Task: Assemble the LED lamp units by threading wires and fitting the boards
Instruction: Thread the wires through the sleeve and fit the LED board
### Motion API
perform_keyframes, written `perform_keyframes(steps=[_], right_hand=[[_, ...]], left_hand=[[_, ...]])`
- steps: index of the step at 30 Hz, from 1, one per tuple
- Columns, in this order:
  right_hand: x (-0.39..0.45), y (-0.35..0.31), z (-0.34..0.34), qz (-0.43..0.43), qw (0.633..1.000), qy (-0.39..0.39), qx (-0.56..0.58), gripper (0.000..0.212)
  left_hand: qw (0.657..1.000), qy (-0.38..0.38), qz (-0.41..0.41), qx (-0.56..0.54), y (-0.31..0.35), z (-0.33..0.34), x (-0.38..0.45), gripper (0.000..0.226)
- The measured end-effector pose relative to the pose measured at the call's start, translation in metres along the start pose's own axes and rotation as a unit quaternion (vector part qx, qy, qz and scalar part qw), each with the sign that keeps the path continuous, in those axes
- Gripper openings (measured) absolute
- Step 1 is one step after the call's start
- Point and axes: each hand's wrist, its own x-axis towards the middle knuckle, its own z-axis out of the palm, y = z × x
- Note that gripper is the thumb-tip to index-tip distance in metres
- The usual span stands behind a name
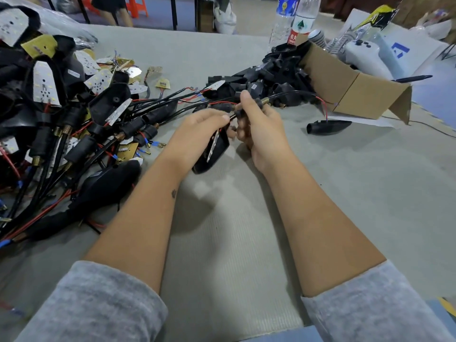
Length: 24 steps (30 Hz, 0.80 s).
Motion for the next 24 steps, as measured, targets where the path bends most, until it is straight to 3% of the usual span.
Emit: perform_keyframes(steps=[2, 6, 11, 15, 24], right_hand=[[0.003, 0.000, -0.003, 0.007, 0.999, 0.022, 0.028, 0.024], [0.007, 0.000, -0.008, 0.016, 0.998, 0.034, 0.054, 0.022], [0.005, -0.001, -0.007, 0.027, 0.999, -0.004, 0.043, 0.019], [0.004, -0.003, -0.005, 0.029, 0.999, -0.033, 0.006, 0.024], [0.005, 0.000, -0.005, 0.001, 0.999, -0.012, -0.029, 0.027]], left_hand=[[1.000, 0.027, -0.012, 0.005, -0.001, -0.002, 0.002, 0.027], [0.999, 0.032, -0.010, 0.019, -0.001, 0.000, 0.001, 0.013], [0.998, 0.063, -0.010, 0.006, 0.002, -0.001, 0.000, 0.024], [0.999, 0.045, -0.007, -0.020, 0.003, -0.004, -0.002, 0.025], [1.000, -0.015, -0.012, -0.018, 0.005, -0.013, -0.005, 0.022]])
